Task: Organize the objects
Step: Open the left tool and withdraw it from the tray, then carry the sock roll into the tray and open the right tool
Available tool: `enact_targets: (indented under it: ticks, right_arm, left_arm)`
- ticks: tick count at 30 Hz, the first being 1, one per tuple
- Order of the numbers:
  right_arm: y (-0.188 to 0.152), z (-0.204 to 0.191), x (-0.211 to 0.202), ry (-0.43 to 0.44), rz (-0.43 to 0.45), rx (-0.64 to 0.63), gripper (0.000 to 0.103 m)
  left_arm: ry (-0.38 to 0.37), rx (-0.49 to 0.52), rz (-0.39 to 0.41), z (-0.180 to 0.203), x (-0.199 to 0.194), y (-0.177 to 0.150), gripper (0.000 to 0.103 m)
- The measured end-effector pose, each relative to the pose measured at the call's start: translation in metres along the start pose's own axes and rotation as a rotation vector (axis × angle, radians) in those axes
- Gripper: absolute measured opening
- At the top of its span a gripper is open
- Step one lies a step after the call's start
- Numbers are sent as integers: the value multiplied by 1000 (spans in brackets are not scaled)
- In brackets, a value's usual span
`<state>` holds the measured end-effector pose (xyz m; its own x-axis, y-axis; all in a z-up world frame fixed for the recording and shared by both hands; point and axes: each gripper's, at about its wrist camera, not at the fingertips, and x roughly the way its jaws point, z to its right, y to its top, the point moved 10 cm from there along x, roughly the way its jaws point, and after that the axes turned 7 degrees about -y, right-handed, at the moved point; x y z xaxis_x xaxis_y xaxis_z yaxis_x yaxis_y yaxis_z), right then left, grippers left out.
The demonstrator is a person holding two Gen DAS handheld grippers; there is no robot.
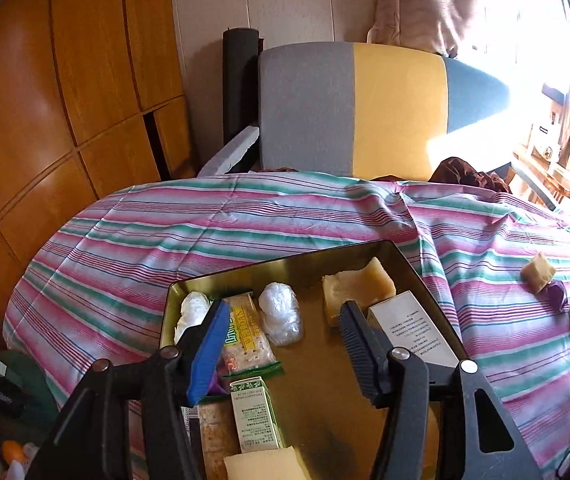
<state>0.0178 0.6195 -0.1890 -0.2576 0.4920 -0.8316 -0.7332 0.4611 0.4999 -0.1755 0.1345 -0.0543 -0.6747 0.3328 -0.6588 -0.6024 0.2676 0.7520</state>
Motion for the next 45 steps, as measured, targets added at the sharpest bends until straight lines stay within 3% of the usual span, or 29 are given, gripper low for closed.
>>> enact_targets:
  ticks: [23,28,36,40,45]
  right_arm:
    - [-10,-15,-13,17,-26,-33,57]
    - [-18,-18,-29,117,-55,60,56]
    - [-12,-56,-87,256,15,77,56]
    - [-6,-111,-133,403,54,25,56]
    - [-15,-220,-204,588,104,-155,56]
  left_arm:
    - [-17,-9,-34,4,-17,-47,59]
    - [-27,-28,-40,-5,-18,-56,59]
    - [-28,-102,-43,-30,-21,-70,59]
    - [-8,-154,-35,-52,-27,-76,59]
    - [22,-215,-28,-83,-35,-83,59]
